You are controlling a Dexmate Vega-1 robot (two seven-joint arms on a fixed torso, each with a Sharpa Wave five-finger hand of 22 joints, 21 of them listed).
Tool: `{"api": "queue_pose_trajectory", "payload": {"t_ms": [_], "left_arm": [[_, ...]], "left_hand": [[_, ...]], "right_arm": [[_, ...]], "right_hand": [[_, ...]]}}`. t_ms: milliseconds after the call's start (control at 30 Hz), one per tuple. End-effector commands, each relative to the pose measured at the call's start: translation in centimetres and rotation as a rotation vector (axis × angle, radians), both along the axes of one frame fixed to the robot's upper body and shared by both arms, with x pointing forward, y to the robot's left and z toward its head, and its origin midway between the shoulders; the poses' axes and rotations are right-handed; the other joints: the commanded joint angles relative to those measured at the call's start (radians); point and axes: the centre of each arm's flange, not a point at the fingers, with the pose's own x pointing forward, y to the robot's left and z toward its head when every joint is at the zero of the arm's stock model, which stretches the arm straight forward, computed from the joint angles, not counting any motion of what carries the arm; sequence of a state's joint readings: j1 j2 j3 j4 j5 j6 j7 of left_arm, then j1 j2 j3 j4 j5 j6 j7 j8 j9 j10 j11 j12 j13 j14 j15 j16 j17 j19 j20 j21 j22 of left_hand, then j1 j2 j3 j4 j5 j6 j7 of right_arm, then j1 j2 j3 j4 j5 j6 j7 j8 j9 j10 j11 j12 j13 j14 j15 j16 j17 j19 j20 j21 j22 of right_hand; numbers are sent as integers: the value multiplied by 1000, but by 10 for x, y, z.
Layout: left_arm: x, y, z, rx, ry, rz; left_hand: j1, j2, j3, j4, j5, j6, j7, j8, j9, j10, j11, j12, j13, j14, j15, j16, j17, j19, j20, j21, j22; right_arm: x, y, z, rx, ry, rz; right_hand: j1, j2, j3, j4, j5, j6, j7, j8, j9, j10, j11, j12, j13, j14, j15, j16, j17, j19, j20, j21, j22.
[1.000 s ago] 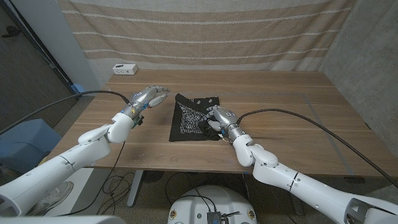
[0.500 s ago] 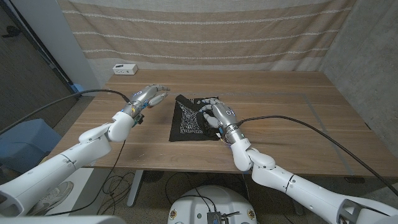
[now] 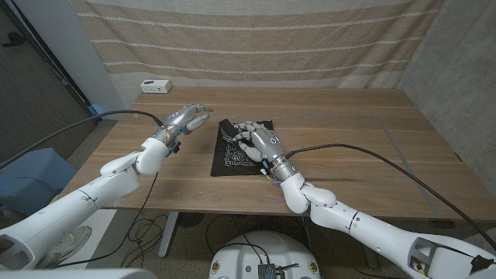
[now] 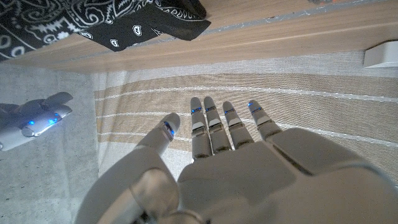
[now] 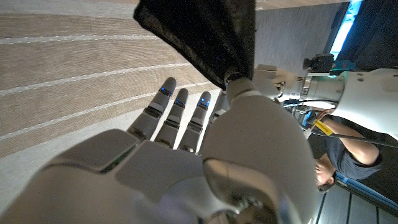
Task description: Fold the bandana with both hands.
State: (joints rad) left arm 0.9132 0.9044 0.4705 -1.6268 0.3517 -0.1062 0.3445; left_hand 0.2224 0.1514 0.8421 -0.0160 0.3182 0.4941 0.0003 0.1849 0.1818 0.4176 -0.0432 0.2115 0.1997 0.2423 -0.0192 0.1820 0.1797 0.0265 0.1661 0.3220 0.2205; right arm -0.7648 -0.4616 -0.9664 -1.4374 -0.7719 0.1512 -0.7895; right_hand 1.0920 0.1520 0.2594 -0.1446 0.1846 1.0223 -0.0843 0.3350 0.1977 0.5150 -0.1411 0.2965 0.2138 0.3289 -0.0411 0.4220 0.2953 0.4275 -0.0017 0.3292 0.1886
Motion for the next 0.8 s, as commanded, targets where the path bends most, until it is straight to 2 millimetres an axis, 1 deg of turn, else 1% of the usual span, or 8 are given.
{"api": "queue_pose_trajectory", "payload": {"t_ms": [33,100,267,333,433,533,667,800], "left_arm": [[0,-1,2,-3,-18,-8],[0,-1,2,-2,-18,-11],[0,-1,1,0,-14,-16],[-1,-1,1,-1,-13,-17],[-2,0,0,-3,-13,-17],[-3,0,-1,-2,-15,-17],[-5,0,-2,-5,-17,-18],[-6,0,-3,-5,-18,-16]], "left_hand": [[-7,3,-10,1,2,-7,2,-3,3,-6,5,-3,4,-1,2,10,4,-5,7,5,5],[-8,4,-12,2,1,-9,2,-4,3,-8,4,-4,4,-1,2,11,5,-5,7,5,5],[-7,4,-15,1,1,-9,2,-3,3,-8,5,-4,4,-1,4,11,4,-4,7,6,5],[-8,5,-16,1,1,-9,2,-3,3,-9,6,-4,3,-1,4,11,4,-5,7,6,5],[-8,5,-17,1,2,-10,2,-3,3,-9,6,-4,3,0,4,11,4,-5,7,6,5],[-9,5,-18,1,2,-10,2,-3,3,-10,7,-4,3,0,4,11,3,-5,7,6,5],[-9,6,-19,2,3,-11,1,-3,3,-11,7,-4,3,-1,3,10,3,-6,8,6,5],[-9,7,-20,2,3,-12,0,-3,3,-12,7,-4,3,-1,4,10,2,-6,8,7,5]], "right_arm": [[-6,26,-11,-166,-40,104],[-5,29,-15,-205,-31,98],[-2,33,-19,-246,21,19],[2,32,-20,-248,51,-16],[4,30,-21,-247,70,-55],[4,28,-22,-243,81,-68],[3,25,-24,-206,101,-55],[4,27,-29,-248,125,-97]], "right_hand": [[2,-12,-8,-1,2,15,-3,1,2,11,-4,10,2,7,-148,6,3,10,-2,9,6],[-10,-19,-18,5,2,16,-2,-2,1,8,-6,7,2,7,-145,6,3,9,-3,9,6],[-103,-85,-97,37,28,-221,-29,-131,-1,-93,25,-48,2,-42,-115,-28,-11,-16,14,0,6],[-124,-86,-113,46,39,-314,-32,-160,0,-131,41,-65,4,-63,-100,-39,-10,-41,23,-10,6],[-136,-87,-124,50,50,-391,-38,-168,1,-164,51,-78,6,-80,-86,-47,-9,-53,30,-16,5],[-149,-89,-138,54,58,-476,-28,-169,2,-205,59,-91,8,-96,-78,-55,-8,-71,34,-25,5],[-261,-133,-209,104,68,-591,-21,-161,2,-250,66,-95,12,-119,-78,-71,-2,-103,28,-40,7],[-325,-150,-247,137,78,-605,-14,-151,3,-267,80,-95,14,-124,-68,-76,2,-125,41,-50,8]]}}
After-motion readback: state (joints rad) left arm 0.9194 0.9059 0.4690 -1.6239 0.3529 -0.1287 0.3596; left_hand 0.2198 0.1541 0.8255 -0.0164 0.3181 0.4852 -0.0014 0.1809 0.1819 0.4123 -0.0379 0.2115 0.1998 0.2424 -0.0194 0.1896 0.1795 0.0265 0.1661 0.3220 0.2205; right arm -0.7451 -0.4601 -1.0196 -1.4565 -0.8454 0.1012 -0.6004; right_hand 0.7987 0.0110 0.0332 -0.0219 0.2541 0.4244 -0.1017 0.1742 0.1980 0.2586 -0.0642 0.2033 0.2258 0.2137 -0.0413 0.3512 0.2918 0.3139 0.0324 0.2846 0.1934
